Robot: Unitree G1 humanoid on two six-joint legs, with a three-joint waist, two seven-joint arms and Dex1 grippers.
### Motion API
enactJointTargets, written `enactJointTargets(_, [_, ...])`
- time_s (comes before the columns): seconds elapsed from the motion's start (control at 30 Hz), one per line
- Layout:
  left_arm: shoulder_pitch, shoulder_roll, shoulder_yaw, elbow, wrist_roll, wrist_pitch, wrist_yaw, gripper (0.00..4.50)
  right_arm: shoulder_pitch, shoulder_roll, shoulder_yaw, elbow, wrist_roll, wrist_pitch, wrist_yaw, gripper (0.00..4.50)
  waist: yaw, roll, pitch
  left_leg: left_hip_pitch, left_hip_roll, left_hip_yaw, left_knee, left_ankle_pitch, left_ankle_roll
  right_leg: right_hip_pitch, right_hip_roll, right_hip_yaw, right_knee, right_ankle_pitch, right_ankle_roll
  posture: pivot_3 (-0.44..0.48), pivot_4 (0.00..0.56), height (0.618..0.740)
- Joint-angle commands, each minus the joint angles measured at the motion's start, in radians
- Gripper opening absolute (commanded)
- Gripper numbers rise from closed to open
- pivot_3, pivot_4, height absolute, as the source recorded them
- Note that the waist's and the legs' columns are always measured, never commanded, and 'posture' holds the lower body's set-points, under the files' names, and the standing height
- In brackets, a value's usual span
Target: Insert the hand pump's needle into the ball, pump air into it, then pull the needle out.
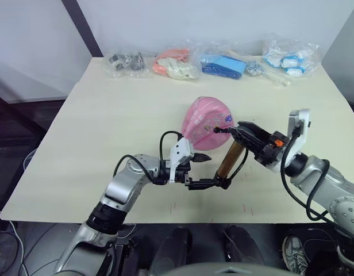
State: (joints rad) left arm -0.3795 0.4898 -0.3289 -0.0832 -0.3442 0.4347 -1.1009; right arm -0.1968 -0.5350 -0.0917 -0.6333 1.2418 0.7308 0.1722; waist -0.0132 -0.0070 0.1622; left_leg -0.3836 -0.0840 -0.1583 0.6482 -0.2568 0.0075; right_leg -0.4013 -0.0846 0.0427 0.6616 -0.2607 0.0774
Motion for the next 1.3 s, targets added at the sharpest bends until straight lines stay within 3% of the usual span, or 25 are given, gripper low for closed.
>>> enactJointTargets(0.03, [-0.033,0.003,-0.032,0.033,0.022,-0.048,-0.067,4.40,-0.046,-0.015,-0.004,-0.049,0.048,0.016,-0.003,1.95,0.000,0.000,0.000,0.000,0.000,0.000,0.000,0.000,0.000,0.000,0.000,0.000,0.000,0.000,0.000,0.000,0.150,0.736])
enactJointTargets(0.67, [-0.137,-0.021,-0.085,0.175,0.040,-0.076,-0.283,4.40,-0.107,-0.093,0.003,-0.061,0.079,0.045,0.152,1.95,-0.001,-0.001,0.000,-0.003,0.000,-0.001,0.001,0.000,0.000,-0.002,0.000,-0.001,0.000,0.000,0.000,0.000,0.150,0.736])
enactJointTargets(1.0, [-0.139,-0.044,-0.098,0.197,0.074,-0.111,-0.294,4.40,-0.092,-0.103,0.029,-0.079,-0.084,-0.013,0.318,1.95,-0.001,-0.001,0.000,-0.003,0.000,-0.001,0.001,0.000,0.000,-0.002,0.000,-0.001,0.000,0.000,0.000,0.000,0.150,0.736])
enactJointTargets(1.3, [-0.144,-0.073,-0.094,0.229,0.091,-0.139,-0.284,4.40,-0.073,-0.096,0.019,-0.082,-0.111,-0.024,0.351,1.95,0.000,-0.001,0.000,-0.003,0.000,-0.001,0.001,0.000,0.000,-0.002,0.000,-0.001,0.001,0.000,0.000,0.000,0.150,0.736])
